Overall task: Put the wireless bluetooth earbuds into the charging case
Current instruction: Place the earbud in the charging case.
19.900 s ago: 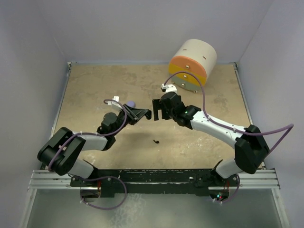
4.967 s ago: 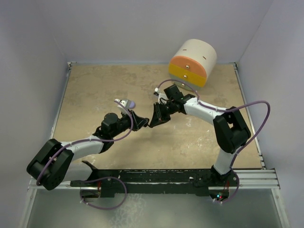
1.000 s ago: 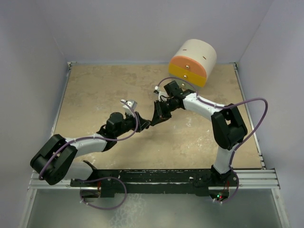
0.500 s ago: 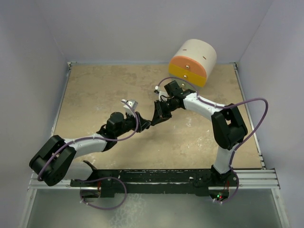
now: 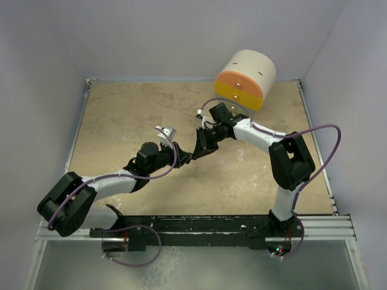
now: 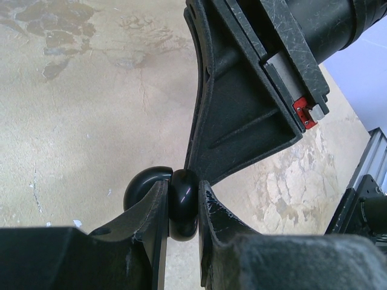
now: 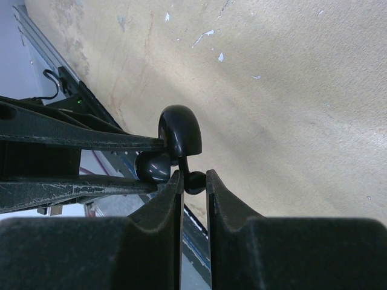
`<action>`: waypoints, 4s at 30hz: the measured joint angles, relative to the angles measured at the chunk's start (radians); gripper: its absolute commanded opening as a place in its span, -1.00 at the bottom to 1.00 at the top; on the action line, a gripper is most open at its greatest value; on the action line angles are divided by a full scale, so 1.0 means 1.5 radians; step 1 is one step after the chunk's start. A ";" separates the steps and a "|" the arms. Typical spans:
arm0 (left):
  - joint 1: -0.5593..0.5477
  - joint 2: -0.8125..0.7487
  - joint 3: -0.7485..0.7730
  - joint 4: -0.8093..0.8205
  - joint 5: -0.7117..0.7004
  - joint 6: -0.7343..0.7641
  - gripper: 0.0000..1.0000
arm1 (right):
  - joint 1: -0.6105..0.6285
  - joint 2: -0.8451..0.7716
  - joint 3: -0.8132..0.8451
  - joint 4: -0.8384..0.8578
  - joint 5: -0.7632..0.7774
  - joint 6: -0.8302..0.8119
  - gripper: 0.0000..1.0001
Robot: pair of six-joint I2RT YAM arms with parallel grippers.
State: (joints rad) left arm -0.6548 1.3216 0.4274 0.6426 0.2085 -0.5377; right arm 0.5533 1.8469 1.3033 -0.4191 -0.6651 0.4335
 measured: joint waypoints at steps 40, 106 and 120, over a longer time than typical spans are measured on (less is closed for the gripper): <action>-0.002 0.010 0.018 -0.011 -0.008 -0.001 -1.00 | 0.000 -0.031 -0.034 0.016 0.008 -0.001 -1.00; -0.005 0.007 0.027 -0.044 -0.001 0.002 -1.00 | -0.008 -0.047 -0.071 0.044 0.010 -0.012 -1.00; -0.009 0.020 0.037 -0.041 0.006 0.002 -1.00 | -0.008 -0.047 -0.073 0.045 0.008 -0.012 -1.00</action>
State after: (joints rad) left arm -0.6685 1.3521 0.4828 0.5816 0.2169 -0.5346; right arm 0.5419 1.7771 1.1942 -0.3515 -0.6537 0.4152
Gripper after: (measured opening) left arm 0.198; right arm 0.186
